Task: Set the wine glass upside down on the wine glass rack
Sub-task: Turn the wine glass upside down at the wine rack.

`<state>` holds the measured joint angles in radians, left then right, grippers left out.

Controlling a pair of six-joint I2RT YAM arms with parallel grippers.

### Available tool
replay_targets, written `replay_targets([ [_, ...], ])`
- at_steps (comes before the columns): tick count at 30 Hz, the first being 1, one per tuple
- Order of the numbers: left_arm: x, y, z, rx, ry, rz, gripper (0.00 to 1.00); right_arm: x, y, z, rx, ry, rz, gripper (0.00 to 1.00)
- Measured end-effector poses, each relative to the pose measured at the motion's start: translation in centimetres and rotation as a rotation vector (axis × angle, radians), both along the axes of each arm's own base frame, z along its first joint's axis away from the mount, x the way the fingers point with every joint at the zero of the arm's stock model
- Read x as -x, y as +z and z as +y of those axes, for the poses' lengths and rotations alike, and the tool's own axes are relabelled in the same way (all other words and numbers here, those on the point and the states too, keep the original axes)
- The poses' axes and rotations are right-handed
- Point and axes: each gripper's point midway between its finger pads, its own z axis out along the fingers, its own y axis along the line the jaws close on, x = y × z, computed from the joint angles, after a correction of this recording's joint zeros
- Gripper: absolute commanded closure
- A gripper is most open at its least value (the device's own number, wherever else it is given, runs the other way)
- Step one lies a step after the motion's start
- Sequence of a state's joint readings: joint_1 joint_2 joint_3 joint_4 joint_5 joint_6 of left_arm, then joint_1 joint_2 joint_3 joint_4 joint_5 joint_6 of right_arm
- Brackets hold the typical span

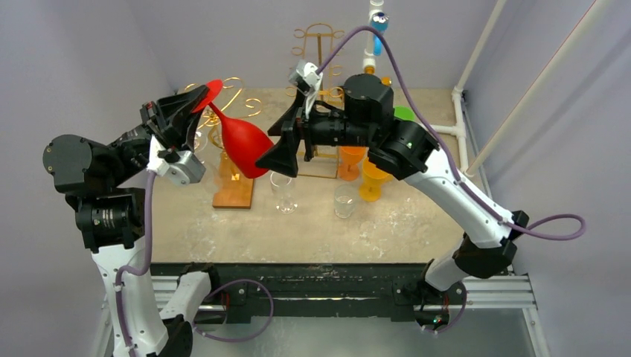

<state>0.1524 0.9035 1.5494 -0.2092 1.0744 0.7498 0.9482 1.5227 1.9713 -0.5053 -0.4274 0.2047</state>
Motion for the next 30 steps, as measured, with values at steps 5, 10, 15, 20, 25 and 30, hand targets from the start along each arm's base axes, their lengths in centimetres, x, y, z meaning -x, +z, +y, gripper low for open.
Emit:
replay_targets([
  [5,0.0,-1.0,-0.3,-0.051,-0.019,-0.03,1.0,0.4,-1.1,1.7,0.017,0.084,0.038,0.01],
  [10,0.1,-1.8,-0.6,-0.081,-0.043,-0.039,1.0,0.9,-1.1,2.8,0.015,0.15,0.047,0.01],
  [15,0.6,-1.9,-0.9,-0.102,-0.059,-0.058,1.0,1.5,-2.7,4.2,0.046,0.194,0.066,0.02],
  [20,0.8,-2.0,-1.0,-0.108,-0.072,-0.059,1.0,1.8,-4.0,5.2,0.069,0.219,0.08,0.21],
  [25,0.7,-2.2,-1.0,-0.104,-0.068,-0.044,0.66,1.9,-4.1,5.4,0.07,0.227,0.09,0.31],
  [30,0.3,-2.3,-0.6,-0.055,-0.045,0.018,0.18,1.2,-4.4,5.6,0.055,0.191,0.084,0.39],
])
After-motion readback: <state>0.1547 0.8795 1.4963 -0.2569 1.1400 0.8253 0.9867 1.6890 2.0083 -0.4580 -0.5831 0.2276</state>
